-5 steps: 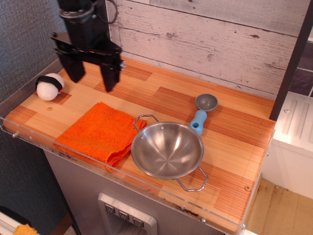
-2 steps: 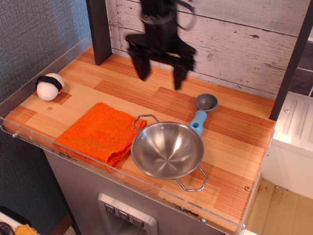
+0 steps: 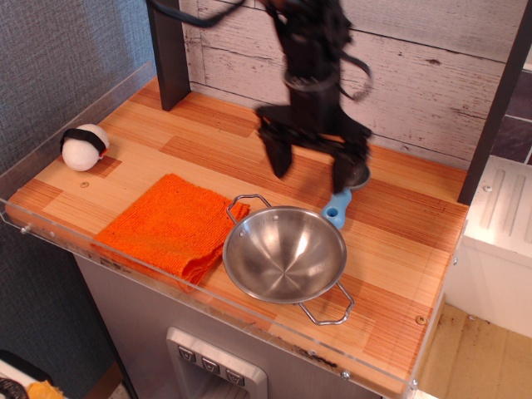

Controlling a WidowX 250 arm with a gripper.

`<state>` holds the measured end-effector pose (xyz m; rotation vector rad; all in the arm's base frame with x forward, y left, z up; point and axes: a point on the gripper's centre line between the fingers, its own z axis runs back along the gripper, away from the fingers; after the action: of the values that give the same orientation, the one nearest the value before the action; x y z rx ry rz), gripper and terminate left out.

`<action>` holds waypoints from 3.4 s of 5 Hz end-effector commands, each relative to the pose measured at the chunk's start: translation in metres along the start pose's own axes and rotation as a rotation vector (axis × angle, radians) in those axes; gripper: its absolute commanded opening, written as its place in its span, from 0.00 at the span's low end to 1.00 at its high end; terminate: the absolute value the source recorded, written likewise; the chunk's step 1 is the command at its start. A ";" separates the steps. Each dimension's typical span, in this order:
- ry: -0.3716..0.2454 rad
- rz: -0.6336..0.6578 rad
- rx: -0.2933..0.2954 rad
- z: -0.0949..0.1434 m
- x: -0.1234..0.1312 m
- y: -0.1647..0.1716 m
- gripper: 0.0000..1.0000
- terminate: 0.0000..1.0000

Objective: Place the spoon on the cloth.

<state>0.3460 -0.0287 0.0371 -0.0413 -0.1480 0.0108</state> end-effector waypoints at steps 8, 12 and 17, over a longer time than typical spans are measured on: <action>-0.392 0.039 0.076 0.085 -0.038 0.025 0.00 0.00; -0.156 -0.148 0.021 0.082 -0.074 0.108 0.00 0.00; 0.020 -0.153 0.110 0.048 -0.112 0.115 0.00 0.00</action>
<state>0.2316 0.0814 0.0553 0.0646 -0.1145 -0.1382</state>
